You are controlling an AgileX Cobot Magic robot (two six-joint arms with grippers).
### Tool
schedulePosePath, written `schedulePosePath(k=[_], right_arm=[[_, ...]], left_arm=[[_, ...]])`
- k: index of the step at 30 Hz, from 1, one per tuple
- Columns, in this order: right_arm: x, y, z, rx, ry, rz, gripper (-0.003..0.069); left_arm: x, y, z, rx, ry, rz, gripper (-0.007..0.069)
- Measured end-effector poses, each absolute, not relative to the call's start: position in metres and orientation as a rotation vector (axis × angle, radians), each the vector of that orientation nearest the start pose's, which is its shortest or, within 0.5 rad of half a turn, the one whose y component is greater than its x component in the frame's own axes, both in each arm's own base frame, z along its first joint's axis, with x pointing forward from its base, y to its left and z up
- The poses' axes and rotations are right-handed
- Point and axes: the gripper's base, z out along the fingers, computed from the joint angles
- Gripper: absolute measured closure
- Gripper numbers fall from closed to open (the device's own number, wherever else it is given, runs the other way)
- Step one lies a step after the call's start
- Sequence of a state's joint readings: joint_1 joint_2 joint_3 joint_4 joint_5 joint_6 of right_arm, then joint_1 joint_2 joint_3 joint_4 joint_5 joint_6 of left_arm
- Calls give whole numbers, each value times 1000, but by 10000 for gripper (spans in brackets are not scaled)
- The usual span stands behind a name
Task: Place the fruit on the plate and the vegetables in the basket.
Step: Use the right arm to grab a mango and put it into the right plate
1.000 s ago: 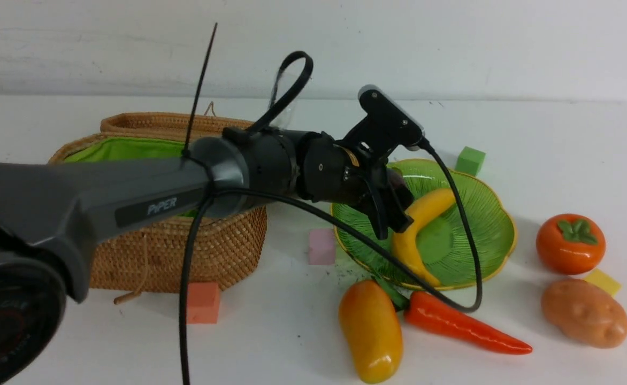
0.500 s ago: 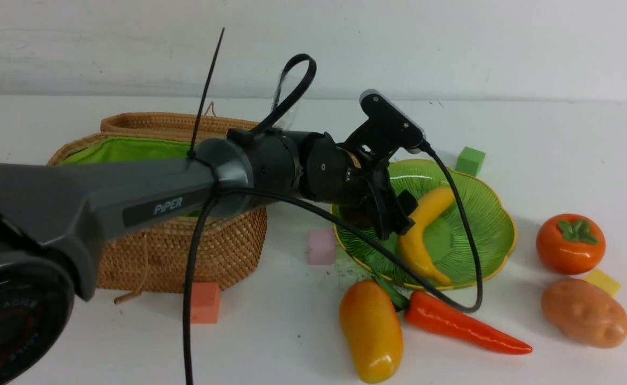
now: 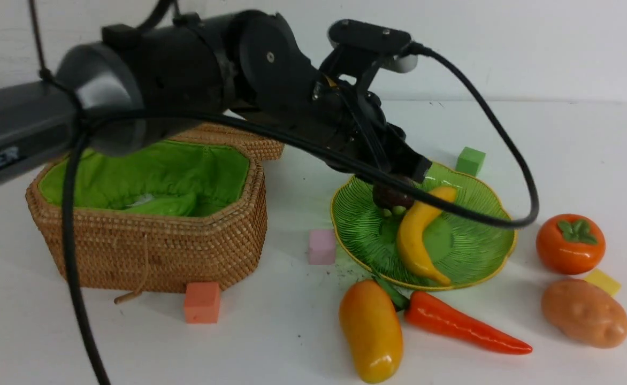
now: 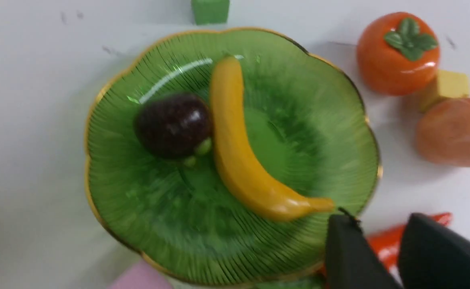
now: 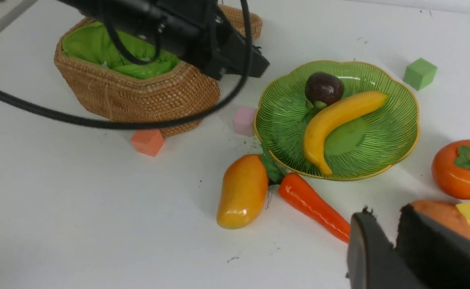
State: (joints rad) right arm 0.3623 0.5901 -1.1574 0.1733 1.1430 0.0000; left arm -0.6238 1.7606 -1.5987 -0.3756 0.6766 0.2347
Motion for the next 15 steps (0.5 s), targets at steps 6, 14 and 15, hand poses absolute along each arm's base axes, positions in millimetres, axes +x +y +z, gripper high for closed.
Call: schedulePosePath(k=[6, 14, 15], right_arm=[[54, 39, 433, -393, 2158, 476, 540], [111, 64, 411, -389, 2406, 503, 642], [116, 66, 409, -386, 2419, 502, 648]], left_arm=[[281, -228, 375, 799, 2283, -588, 638], [184, -152, 416, 664, 2098, -597, 638], [173, -143, 415, 654, 2081, -602, 638]])
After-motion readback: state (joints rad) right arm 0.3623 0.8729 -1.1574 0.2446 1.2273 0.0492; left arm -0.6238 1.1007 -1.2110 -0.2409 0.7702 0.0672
